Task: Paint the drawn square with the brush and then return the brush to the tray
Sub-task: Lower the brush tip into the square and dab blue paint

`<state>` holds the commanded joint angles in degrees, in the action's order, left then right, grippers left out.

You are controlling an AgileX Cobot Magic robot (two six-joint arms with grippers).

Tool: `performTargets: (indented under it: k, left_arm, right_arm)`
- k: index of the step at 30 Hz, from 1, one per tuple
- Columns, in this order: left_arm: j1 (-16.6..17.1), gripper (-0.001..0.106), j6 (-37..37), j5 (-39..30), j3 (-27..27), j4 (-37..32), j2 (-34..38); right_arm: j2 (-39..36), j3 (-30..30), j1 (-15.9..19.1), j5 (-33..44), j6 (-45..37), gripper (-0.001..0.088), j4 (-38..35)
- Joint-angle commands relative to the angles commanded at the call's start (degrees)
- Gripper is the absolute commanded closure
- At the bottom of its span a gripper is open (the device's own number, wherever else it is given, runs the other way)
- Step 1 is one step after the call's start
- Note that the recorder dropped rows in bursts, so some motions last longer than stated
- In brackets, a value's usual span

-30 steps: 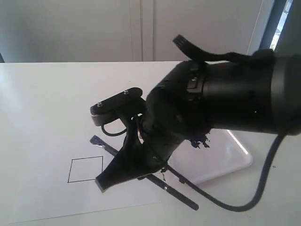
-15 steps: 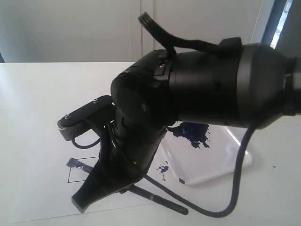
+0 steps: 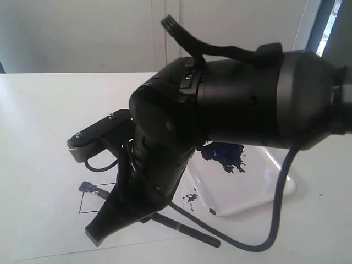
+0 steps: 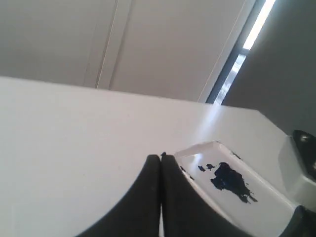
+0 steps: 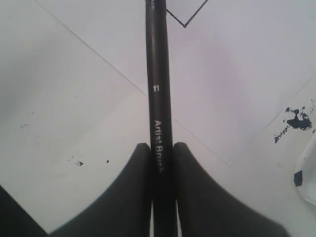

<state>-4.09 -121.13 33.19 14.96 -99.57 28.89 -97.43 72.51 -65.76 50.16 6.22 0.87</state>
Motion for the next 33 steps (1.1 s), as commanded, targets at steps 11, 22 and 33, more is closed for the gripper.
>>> performTargets:
  k: [11, 22, 33]
  left_arm:
    - [0.0, 0.105, 0.09, 1.71, 1.71, -0.38, 30.39]
    - [0.0, 0.105, 1.43, 0.23, 1.81, -0.29, 42.06]
    - [0.0, 0.105, 1.53, -0.09, 2.31, -0.38, 53.64]
  right_arm:
    - [0.0, 1.39, 0.0, 7.05, 0.4, 0.0868, 2.62]
    - [-1.44, 3.87, 0.0, 8.39, 0.4, 0.0868, 2.74]
    - [-8.97, 10.23, 0.0, 14.25, 0.4, 0.0868, 4.53]
